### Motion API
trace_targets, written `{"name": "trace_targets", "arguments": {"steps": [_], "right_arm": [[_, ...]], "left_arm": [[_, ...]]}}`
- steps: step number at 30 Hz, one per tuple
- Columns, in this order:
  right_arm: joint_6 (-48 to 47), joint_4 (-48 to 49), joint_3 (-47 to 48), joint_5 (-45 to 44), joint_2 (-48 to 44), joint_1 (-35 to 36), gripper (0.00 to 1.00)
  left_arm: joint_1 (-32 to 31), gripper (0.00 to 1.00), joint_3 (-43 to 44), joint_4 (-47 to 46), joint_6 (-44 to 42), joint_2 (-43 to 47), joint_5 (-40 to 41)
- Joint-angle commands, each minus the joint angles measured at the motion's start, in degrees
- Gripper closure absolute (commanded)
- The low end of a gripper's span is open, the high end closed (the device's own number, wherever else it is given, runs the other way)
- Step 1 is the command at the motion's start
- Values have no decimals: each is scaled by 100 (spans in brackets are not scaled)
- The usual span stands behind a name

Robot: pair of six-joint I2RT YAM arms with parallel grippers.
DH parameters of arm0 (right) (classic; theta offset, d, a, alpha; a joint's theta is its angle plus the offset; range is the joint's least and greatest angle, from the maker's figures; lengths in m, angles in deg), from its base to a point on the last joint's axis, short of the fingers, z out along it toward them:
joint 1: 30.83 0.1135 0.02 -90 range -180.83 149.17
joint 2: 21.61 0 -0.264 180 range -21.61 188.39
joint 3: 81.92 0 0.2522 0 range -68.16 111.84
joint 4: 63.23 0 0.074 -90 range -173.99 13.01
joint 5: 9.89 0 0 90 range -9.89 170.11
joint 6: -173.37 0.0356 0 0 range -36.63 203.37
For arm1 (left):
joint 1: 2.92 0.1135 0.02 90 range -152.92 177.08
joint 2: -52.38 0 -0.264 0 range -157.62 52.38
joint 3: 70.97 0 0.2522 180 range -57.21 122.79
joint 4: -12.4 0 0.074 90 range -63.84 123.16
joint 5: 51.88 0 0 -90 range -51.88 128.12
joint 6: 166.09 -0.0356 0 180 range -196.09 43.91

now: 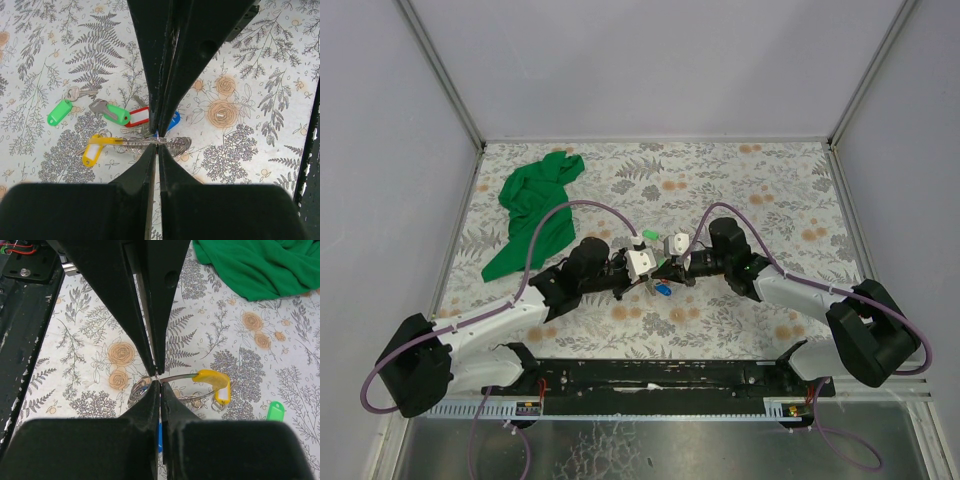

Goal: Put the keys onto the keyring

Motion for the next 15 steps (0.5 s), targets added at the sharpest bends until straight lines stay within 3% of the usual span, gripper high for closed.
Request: {"name": "trace_targets", "arguments": {"steps": [1,8,15], "right_arm": [[14,129,269,114,-20,-2,100],[344,680,101,248,-32,-2,100],[491,926,42,347,10,-2,100]], "left_arm": [[-42,98,-23,-333,-36,131,-78],[-46,83,-181,-559,37,162,-4],[-35,81,-211,-636,55,68,71]]}}
